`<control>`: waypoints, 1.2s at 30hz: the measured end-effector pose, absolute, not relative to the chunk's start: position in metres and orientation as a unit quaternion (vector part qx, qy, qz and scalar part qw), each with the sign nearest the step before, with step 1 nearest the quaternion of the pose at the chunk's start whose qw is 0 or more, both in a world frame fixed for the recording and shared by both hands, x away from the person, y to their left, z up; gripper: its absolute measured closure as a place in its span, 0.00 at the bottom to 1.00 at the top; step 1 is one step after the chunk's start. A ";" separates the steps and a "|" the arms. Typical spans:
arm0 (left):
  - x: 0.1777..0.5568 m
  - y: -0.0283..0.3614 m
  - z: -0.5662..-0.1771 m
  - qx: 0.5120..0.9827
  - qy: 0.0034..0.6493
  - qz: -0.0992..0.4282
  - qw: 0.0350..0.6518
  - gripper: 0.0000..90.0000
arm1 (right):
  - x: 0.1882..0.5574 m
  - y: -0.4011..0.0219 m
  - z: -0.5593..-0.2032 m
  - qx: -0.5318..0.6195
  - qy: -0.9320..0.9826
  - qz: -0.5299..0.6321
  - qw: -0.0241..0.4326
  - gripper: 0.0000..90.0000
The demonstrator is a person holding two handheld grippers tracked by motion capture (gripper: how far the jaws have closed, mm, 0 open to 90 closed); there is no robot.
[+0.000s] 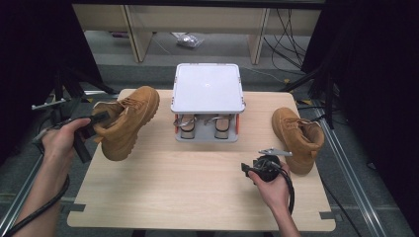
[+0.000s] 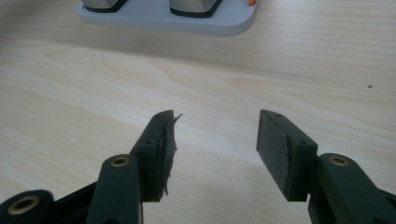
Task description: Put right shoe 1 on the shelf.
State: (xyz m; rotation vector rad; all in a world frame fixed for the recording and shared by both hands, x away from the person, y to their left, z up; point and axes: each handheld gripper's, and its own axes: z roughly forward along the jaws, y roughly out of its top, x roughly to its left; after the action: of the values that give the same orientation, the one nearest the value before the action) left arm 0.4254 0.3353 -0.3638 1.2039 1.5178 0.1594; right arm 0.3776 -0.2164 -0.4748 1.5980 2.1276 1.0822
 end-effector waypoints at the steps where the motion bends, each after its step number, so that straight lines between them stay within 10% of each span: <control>1: 0.426 0.335 -0.362 0.511 0.646 0.067 0.563 0.90 | 0.377 -0.217 -0.475 0.551 0.734 0.373 0.135 0.53; 36: 0.451 0.325 -0.330 0.502 0.632 0.067 0.587 0.90 | 0.378 -0.218 -0.475 0.551 0.733 0.375 0.136 0.53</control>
State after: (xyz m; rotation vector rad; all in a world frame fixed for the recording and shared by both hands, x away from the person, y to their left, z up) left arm 0.4509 0.3252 -0.3302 1.1691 1.4744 0.1558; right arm 0.3775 -0.2177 -0.4745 1.5945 2.1225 1.0865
